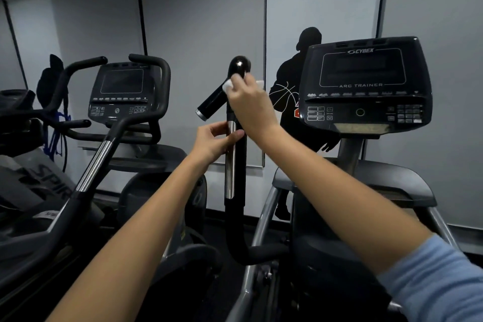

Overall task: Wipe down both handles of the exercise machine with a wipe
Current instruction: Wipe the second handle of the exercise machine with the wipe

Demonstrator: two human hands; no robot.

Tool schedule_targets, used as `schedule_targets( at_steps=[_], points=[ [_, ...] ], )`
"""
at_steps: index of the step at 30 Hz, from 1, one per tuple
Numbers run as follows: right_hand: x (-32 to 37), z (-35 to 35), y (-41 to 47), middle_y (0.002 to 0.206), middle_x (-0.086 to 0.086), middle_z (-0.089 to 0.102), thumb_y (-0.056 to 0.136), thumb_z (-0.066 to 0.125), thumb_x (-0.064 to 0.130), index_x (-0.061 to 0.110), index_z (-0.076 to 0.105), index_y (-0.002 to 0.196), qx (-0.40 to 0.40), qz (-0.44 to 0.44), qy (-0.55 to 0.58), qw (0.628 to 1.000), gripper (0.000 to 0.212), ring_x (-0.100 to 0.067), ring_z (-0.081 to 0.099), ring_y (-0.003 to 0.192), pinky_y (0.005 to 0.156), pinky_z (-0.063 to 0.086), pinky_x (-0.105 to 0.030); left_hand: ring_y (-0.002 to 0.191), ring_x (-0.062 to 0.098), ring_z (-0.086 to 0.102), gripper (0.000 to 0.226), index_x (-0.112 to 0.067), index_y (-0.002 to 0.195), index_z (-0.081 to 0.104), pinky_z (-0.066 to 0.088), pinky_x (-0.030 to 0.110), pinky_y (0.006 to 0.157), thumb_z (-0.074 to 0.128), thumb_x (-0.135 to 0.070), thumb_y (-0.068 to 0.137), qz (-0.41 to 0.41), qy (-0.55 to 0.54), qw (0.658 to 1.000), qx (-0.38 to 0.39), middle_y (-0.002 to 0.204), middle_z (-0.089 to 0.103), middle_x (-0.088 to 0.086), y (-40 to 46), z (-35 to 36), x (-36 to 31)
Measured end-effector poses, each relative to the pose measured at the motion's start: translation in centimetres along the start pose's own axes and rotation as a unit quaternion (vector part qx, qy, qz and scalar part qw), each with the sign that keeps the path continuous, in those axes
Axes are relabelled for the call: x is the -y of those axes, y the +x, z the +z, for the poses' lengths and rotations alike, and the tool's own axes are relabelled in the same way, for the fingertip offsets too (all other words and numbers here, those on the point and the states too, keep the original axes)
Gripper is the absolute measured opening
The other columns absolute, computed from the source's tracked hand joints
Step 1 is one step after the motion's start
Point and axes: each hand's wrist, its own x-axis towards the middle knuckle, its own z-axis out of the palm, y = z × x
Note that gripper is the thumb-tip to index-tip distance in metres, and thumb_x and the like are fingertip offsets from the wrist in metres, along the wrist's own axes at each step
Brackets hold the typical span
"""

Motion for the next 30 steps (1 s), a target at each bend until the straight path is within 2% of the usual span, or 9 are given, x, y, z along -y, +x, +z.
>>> schedule_targets(
  at_steps=[5, 7, 10, 12, 14, 16, 20, 27, 30],
  points=[
    [-0.7, 0.4, -2.0, 0.067, 0.006, 0.061, 0.076, 0.028, -0.010, 0.017, 0.068, 0.059, -0.064, -0.103, -0.090, 0.989, 0.051, -0.011, 0.058, 0.061, 0.048, 0.042, -0.017, 0.096, 0.029, 0.063, 0.027, -0.008, 0.105, 0.064, 0.051, 0.046, 0.087, 0.072, -0.014, 0.079, 0.003, 0.010, 1.000, 0.004, 0.101, 0.066, 0.009, 0.0, 0.0, -0.1],
    [-1.5, 0.6, -0.8, 0.065, 0.006, 0.059, 0.075, 0.033, -0.006, 0.017, 0.068, 0.061, -0.079, -0.126, -0.089, 0.985, 0.043, -0.010, 0.057, 0.059, 0.042, 0.040, -0.018, 0.097, 0.030, 0.064, 0.033, -0.007, 0.107, 0.065, 0.051, 0.051, 0.091, 0.074, -0.016, 0.078, -0.002, 0.007, 1.000, 0.003, 0.106, 0.067, 0.011, 0.2, -0.1, 0.1],
    [-2.6, -0.5, 1.9, 0.067, 0.004, 0.060, 0.076, 0.034, 0.001, 0.017, 0.069, 0.066, -0.055, -0.090, -0.038, 0.994, 0.040, -0.011, 0.059, 0.062, 0.039, 0.040, -0.018, 0.096, 0.029, 0.064, 0.032, -0.007, 0.106, 0.066, 0.050, 0.053, 0.092, 0.075, -0.015, 0.077, -0.004, -0.008, 1.000, 0.000, 0.107, 0.065, 0.011, 0.2, -0.2, 0.3],
    [-3.4, -0.6, 3.9, 0.085, -0.004, 0.059, 0.083, 0.039, -0.006, 0.011, 0.069, 0.092, -0.015, -0.033, -0.008, 0.999, 0.036, -0.018, 0.056, 0.078, 0.055, 0.043, -0.024, 0.103, 0.029, 0.064, 0.034, -0.006, 0.108, 0.066, 0.051, 0.051, 0.092, 0.075, -0.017, 0.077, 0.003, 0.002, 1.000, 0.001, 0.111, 0.066, 0.010, 0.1, -0.2, 0.3],
    [-4.5, 0.0, 5.5, 0.086, -0.010, 0.046, 0.093, 0.044, 0.001, 0.002, 0.063, 0.102, 0.016, 0.033, 0.065, 0.997, 0.021, -0.023, 0.044, 0.079, 0.065, 0.039, -0.030, 0.107, 0.026, 0.063, 0.040, -0.005, 0.113, 0.065, 0.052, 0.047, 0.092, 0.075, -0.021, 0.077, 0.012, 0.016, 1.000, 0.003, 0.115, 0.066, 0.010, -0.1, -0.3, 0.4],
    [-4.2, 0.3, 5.7, 0.081, -0.009, 0.041, 0.091, 0.049, 0.001, -0.003, 0.061, 0.093, 0.014, 0.083, 0.110, 0.990, 0.013, -0.023, 0.042, 0.075, 0.065, 0.041, -0.032, 0.108, 0.025, 0.062, 0.042, -0.005, 0.115, 0.063, 0.053, 0.045, 0.092, 0.074, -0.020, 0.078, 0.014, 0.016, 1.000, 0.001, 0.117, 0.065, 0.010, -0.1, -0.3, 0.4],
    [-1.8, 0.6, 2.2, 0.069, -0.004, 0.059, 0.065, 0.053, -0.008, 0.009, 0.066, 0.068, -0.089, -0.037, 0.015, 0.995, 0.022, -0.022, 0.057, 0.062, 0.051, 0.046, -0.027, 0.108, 0.028, 0.063, 0.038, -0.005, 0.110, 0.064, 0.053, 0.044, 0.091, 0.075, -0.017, 0.076, 0.007, 0.007, 1.000, 0.002, 0.113, 0.065, 0.009, 0.0, -0.4, 0.3],
    [-2.0, 0.8, -1.4, 0.072, -0.001, 0.060, 0.080, 0.030, -0.010, 0.010, 0.067, 0.066, -0.074, -0.192, -0.130, 0.970, 0.045, -0.018, 0.056, 0.062, 0.049, 0.049, -0.029, 0.107, 0.031, 0.063, 0.039, -0.005, 0.109, 0.065, 0.051, 0.053, 0.091, 0.077, -0.020, 0.075, 0.005, 0.017, 1.000, -0.001, 0.112, 0.066, 0.013, 0.2, -0.3, 0.2],
    [-2.6, -0.8, 2.3, 0.063, 0.006, 0.058, 0.073, 0.051, -0.002, 0.020, 0.067, 0.060, -0.003, -0.157, -0.147, 0.977, 0.030, -0.012, 0.058, 0.060, 0.041, 0.044, -0.020, 0.110, 0.031, 0.061, 0.036, -0.008, 0.104, 0.065, 0.051, 0.050, 0.092, 0.077, -0.022, 0.074, -0.002, 0.015, 1.000, -0.001, 0.115, 0.064, 0.011, 0.1, -0.4, 0.2]
  ],
)
